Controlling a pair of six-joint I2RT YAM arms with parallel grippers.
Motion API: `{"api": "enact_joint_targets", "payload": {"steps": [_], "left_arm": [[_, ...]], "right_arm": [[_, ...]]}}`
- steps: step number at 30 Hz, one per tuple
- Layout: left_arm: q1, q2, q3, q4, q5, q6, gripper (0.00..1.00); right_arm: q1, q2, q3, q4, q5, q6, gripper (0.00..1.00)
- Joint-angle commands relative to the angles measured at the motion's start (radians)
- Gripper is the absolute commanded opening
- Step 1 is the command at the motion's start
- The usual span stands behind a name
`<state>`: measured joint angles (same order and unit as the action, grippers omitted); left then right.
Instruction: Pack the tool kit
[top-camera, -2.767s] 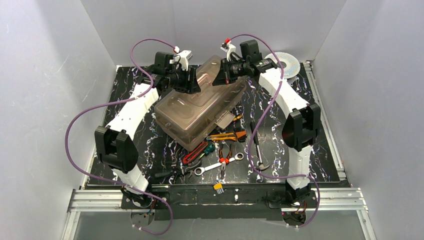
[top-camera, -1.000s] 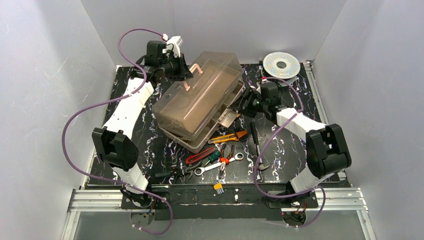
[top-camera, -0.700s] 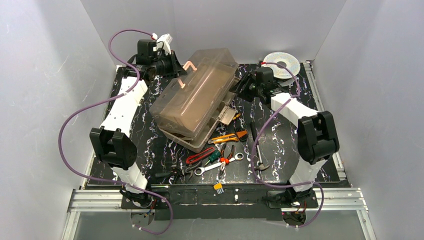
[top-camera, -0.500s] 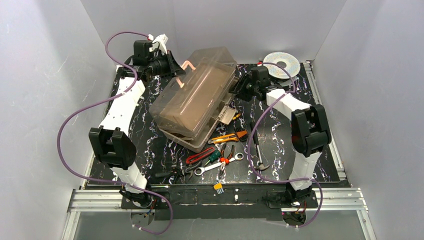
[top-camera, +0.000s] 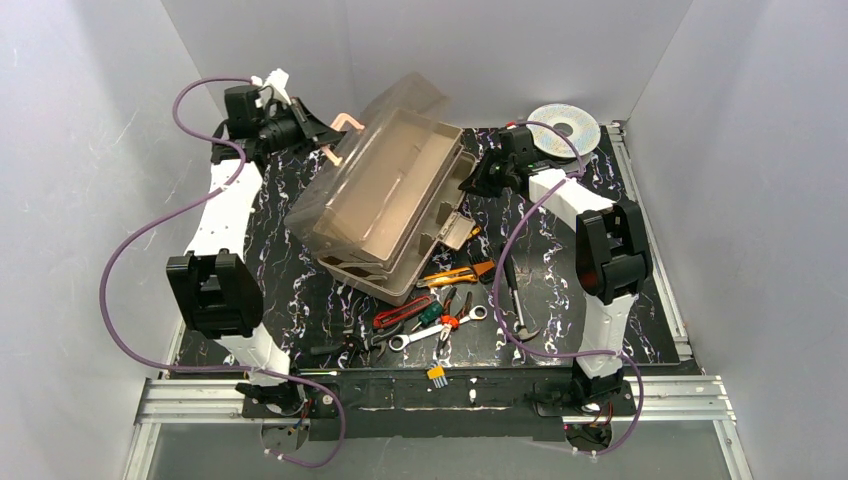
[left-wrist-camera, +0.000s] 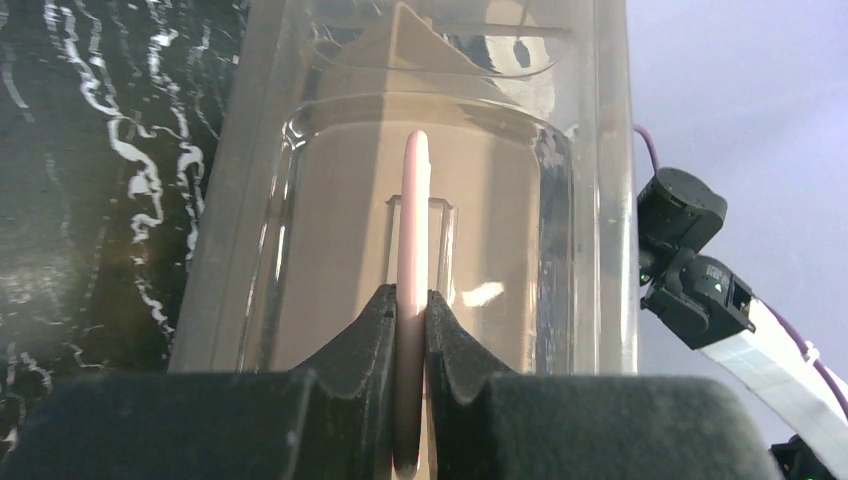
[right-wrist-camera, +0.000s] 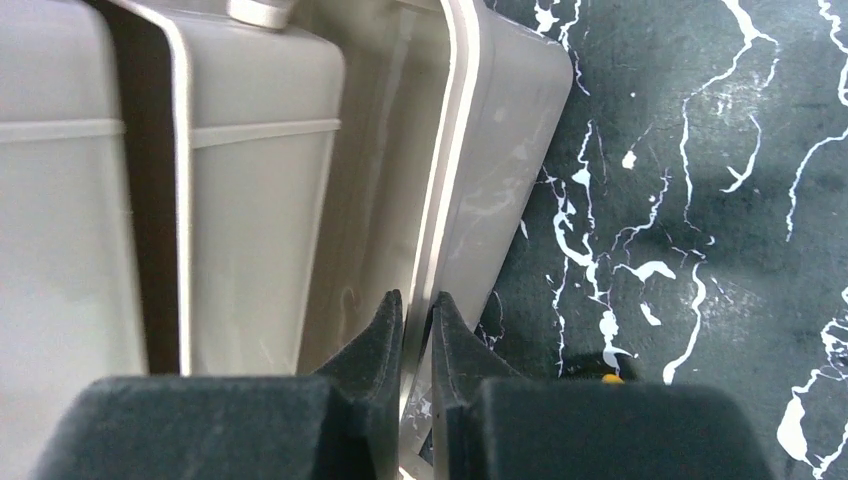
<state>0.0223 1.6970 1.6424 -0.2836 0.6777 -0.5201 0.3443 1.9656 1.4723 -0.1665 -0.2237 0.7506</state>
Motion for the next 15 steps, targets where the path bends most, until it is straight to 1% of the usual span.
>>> {"api": "enact_joint_targets", "payload": {"steps": [1, 5, 10, 15], "left_arm": [[0.132, -0.014, 0.003, 0.075, -0.057, -0.054, 0.0], [0.17, 0.005, 0.025, 0.062, -0.064, -0.045, 0.0], [0.202, 0.032, 0.072, -0.019, -0.127, 0.041, 0.0], [0.234, 0.037, 0.05, -0.03, -0.186, 0.077, 0.0]], "right_arm": [[-0.028, 0.011, 0.053, -0.023, -0.014, -0.15, 0.01], [-0.04, 0.002, 0.028, -0.002, -0.035, -0.166, 0.01], [-0.048, 0.003, 0.026, 0.004, -0.081, -0.17, 0.01], [-0.05, -0.003, 0.031, -0.001, -0.083, -0.181, 0.01]]}}
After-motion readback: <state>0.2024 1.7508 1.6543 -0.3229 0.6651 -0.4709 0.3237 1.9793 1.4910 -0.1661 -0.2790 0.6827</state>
